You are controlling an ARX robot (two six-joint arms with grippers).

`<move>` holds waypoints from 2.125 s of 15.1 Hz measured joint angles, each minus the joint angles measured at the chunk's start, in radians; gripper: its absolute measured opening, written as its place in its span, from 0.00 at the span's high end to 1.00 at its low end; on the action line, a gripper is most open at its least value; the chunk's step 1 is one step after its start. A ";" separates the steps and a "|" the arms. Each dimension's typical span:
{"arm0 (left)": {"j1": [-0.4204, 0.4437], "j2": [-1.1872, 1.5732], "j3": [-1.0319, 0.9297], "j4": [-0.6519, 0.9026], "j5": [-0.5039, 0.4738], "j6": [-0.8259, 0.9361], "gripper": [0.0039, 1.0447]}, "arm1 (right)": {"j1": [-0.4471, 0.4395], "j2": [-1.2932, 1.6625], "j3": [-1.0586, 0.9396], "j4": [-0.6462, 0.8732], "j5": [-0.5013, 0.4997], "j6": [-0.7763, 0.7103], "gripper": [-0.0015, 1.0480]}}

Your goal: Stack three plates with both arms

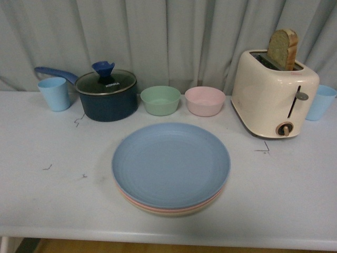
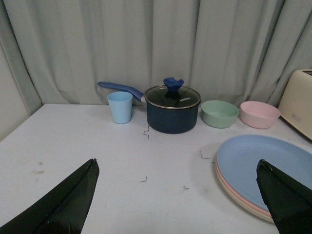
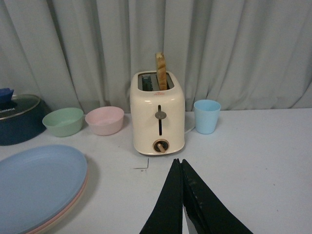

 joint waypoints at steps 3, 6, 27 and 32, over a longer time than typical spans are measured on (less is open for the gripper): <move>0.000 0.000 0.000 0.000 0.000 0.000 0.06 | 0.000 -0.114 0.000 -0.110 0.000 0.000 0.98; 0.000 0.000 0.000 0.000 0.000 0.000 0.06 | 0.000 -0.206 0.000 -0.201 0.000 0.000 0.98; 0.000 0.000 0.000 0.000 0.000 0.000 0.06 | 0.000 -0.482 0.000 -0.486 -0.003 0.000 0.06; 0.000 0.000 0.000 0.000 0.000 0.000 0.06 | 0.000 -0.482 0.000 -0.486 -0.003 0.000 0.06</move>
